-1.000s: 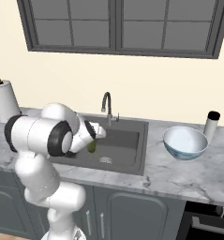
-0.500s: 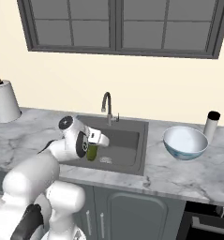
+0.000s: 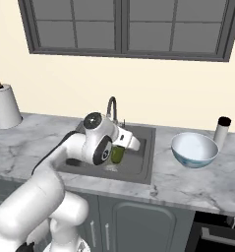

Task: Pick the cucumber from the sink and place it in the bowl. Then pick the bowl and place it in the microwave. Then close the microwave door and press the start button.

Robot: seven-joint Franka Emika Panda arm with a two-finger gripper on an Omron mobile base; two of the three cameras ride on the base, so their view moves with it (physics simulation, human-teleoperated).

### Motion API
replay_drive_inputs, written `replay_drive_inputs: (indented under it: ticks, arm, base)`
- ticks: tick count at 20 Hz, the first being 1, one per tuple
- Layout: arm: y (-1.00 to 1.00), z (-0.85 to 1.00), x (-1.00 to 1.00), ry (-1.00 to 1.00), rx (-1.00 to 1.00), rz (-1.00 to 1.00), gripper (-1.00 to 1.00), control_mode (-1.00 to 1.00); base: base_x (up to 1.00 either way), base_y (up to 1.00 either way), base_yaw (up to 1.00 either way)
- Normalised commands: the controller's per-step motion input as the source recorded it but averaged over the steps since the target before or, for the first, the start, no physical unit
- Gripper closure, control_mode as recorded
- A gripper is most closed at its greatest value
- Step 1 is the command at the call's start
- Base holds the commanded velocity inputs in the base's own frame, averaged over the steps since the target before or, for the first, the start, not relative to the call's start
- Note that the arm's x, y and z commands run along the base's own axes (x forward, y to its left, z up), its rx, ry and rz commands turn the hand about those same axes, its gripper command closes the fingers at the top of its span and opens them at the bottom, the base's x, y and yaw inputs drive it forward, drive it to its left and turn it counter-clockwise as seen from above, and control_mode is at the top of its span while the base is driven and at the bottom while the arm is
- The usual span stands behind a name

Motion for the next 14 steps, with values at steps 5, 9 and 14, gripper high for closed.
replay_drive_inputs:
  ticks: [5, 9, 14]
  arm:
    - [-1.0, 0.57, 0.32, -0.04, 0.04, -0.02, 1.0, -1.0]
    - [-1.0, 0.18, 0.61, -0.03, 0.0, 0.01, 1.0, -1.0]
    - [-0.98, 0.01, 0.43, 0.01, 0.02, 0.03, 1.0, -1.0]
  base:
    - [0.0, 0.0, 0.0]
    - [0.0, 0.0, 0.0]
    - [0.0, 0.0, 0.0]
